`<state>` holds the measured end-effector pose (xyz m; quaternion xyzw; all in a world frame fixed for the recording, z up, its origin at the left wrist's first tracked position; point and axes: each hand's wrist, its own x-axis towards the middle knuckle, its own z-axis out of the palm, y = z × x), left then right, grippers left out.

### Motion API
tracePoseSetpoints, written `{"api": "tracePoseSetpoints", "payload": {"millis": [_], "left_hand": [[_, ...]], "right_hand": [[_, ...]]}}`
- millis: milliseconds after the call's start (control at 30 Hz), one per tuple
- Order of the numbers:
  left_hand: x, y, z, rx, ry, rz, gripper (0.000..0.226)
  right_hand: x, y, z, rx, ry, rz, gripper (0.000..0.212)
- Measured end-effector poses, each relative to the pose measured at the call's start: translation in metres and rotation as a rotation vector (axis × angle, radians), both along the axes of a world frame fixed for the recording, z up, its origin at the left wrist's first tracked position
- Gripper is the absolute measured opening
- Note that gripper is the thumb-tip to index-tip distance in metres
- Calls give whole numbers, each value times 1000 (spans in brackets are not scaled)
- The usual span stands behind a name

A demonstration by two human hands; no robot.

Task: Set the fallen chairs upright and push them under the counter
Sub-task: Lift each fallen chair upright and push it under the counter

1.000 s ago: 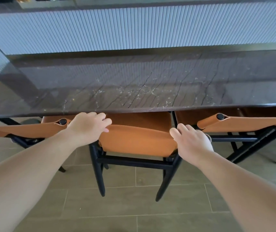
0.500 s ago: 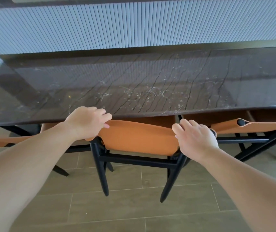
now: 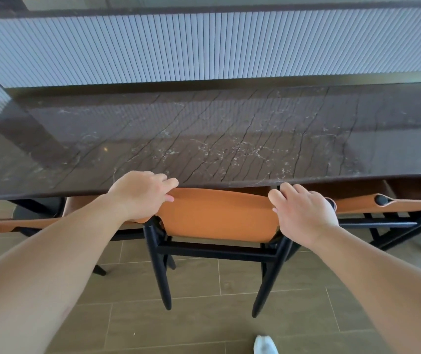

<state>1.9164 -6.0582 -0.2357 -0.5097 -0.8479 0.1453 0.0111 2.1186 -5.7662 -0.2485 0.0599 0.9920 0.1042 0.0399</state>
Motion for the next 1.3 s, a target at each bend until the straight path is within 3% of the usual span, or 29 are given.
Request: {"api": "tracePoseSetpoints", "payload": {"millis": [267, 567, 800, 1000, 1300], "left_hand": [[-11, 4, -3, 88, -128, 110, 35], [-4, 17, -2, 121, -151, 142, 35], [0, 29, -2, 139, -156, 189, 33], [3, 40, 0, 140, -152, 214, 29], [4, 35, 0, 187, -84, 178, 21]], "right_hand": [[-11, 7, 4, -17, 3, 34, 29], [-20, 35, 1, -18, 67, 102, 28], [-32, 60, -4, 16, 148, 222, 60], [-35, 71, -1, 25, 73, 233, 33], [-35, 72, -2, -1, 120, 300, 45]]}}
